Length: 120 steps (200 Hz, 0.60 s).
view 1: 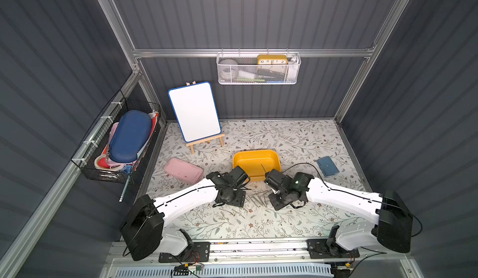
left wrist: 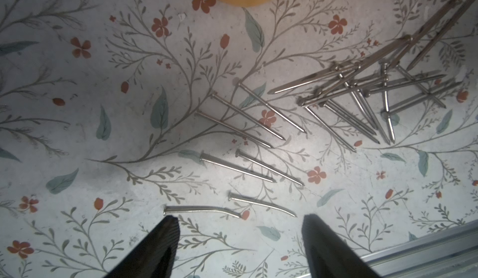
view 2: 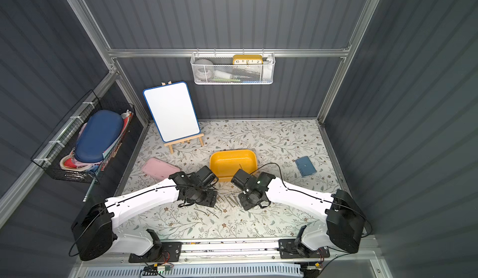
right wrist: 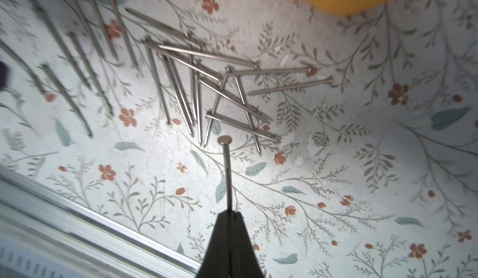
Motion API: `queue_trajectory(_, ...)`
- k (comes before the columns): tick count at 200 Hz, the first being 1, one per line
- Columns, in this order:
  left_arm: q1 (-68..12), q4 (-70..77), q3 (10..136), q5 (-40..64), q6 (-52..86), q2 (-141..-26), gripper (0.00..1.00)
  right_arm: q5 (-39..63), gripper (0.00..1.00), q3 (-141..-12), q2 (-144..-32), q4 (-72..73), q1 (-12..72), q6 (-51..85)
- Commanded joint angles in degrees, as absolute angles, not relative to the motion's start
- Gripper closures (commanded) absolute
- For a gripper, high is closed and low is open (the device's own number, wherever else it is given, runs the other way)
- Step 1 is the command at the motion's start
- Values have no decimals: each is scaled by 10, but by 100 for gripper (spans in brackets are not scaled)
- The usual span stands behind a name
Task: Put the nails on the desktop into the storage box
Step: Place the nail in the storage box.
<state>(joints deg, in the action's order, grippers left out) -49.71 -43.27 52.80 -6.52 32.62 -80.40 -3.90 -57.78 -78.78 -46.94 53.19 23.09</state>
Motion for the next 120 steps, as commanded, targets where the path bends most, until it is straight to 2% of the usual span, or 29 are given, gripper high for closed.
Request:
queue_trajectory(1, -492, -431, 530, -71, 316, -808, 20, -24, 100, -620, -771, -480, 496, 221)
queue_trajectory(31, -489, -427, 536, -71, 314, -811, 20, 57, 100, -731, -849, -477, 402, 169)
queue_trajectory(72, -485, -429, 538, -75, 314, -806, 20, 120, 100, -866, -1015, -499, 331, 133)
queue_trajectory(120, -477, -421, 531, -71, 311, -807, 20, 159, 100, -846, -1091, -449, 310, 156)
